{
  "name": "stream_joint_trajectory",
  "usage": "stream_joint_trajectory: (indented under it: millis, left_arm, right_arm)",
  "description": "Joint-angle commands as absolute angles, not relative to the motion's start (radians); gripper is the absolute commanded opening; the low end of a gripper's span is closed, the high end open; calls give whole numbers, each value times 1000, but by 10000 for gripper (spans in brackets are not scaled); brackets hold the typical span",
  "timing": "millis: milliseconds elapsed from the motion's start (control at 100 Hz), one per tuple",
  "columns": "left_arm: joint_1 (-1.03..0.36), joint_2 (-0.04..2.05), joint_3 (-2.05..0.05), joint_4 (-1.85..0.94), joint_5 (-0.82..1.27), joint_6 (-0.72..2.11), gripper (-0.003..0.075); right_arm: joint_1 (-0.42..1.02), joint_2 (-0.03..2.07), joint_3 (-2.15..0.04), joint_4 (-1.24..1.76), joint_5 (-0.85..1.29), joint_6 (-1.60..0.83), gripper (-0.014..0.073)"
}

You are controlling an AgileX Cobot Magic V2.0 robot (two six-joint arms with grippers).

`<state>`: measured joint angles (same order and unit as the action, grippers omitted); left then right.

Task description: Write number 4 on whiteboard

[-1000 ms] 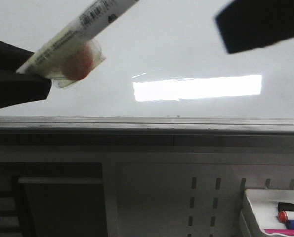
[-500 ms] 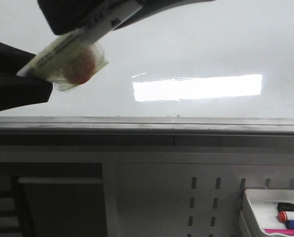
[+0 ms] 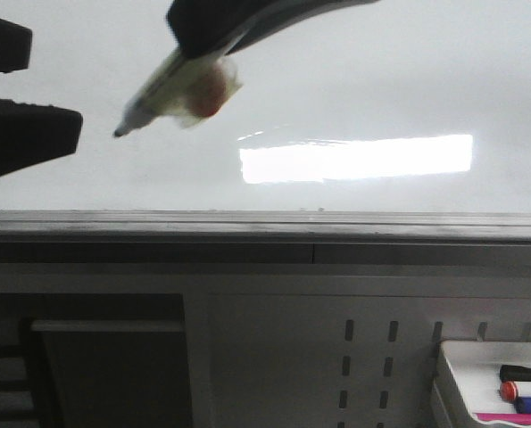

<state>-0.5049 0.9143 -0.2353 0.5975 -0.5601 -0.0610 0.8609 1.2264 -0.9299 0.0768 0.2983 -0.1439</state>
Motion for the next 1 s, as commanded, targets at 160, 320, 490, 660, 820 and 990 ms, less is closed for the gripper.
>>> stream_joint_trajectory:
  millis: [160,320,490,660,820,990]
  left_arm:
    - [-505,868,-264,430,-528,-68,489]
    - [-505,868,-264,430,-530,-68,489]
    - [-505,868,-264,430,-534,-68,484]
    - [-505,868,-264,430,-534,-66,460]
    - [-505,868,-264,430,-536,-66,459]
    - [-505,868,-264,430,-538,-66,459]
  right_arm:
    - [683,1383,-1178,53,218,-151,-64]
    - [643,1456,-1211,62,248,-151,-64]
    - [670,1473,-1122,71,268,-149,-64]
    - [605,1388,-1060,71,305,-132,-62]
    - [544,1318,-1053,71,332,-132,-62]
    - [608,1326,-1145,68,308,-189,-62]
